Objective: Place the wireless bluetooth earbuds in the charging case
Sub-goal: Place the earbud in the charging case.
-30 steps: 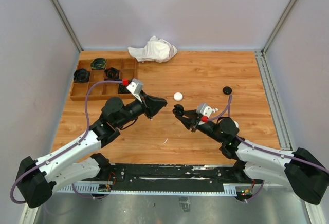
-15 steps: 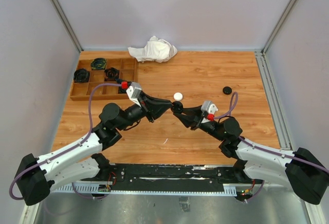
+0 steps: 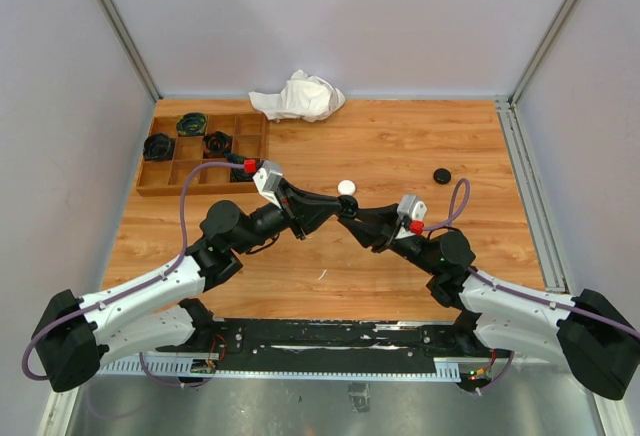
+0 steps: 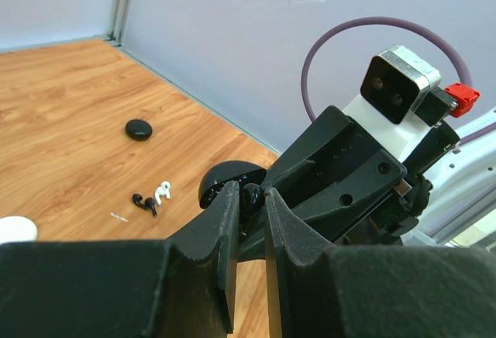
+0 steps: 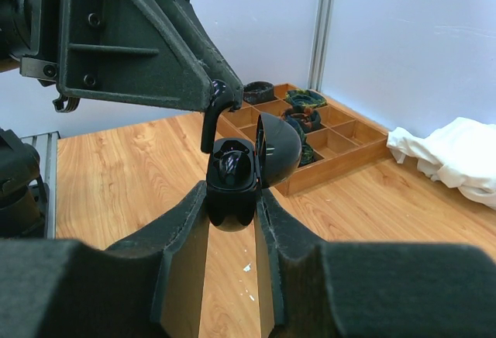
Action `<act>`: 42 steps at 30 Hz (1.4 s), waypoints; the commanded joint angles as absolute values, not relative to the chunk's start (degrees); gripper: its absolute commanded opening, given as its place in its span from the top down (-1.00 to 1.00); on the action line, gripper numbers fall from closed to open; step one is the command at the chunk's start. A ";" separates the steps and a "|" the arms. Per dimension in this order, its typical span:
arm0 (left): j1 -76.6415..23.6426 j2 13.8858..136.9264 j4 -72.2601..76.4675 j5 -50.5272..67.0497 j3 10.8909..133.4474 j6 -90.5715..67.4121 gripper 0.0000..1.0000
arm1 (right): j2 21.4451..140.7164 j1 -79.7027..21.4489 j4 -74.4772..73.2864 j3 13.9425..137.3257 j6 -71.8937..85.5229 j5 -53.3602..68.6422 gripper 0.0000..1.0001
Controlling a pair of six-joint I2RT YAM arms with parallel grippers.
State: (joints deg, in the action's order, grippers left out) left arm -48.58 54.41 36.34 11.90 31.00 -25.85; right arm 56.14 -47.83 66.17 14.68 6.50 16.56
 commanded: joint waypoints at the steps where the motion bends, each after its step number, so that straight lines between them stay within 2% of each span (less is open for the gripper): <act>1: -49.13 54.87 39.40 10.95 30.30 -25.61 0.78 | 55.11 -47.60 69.83 16.77 7.72 18.11 0.49; 29: -49.57 56.22 40.78 11.38 29.34 -26.97 0.77 | 55.80 -47.56 71.28 16.63 9.23 18.40 0.48; 42: -49.57 55.27 39.92 8.91 27.44 -28.42 0.66 | 54.08 -47.55 70.60 16.44 9.49 18.68 0.48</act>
State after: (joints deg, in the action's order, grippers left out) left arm -49.12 55.44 40.71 10.68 28.21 -27.97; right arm 55.77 -47.83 67.02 14.68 8.93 17.98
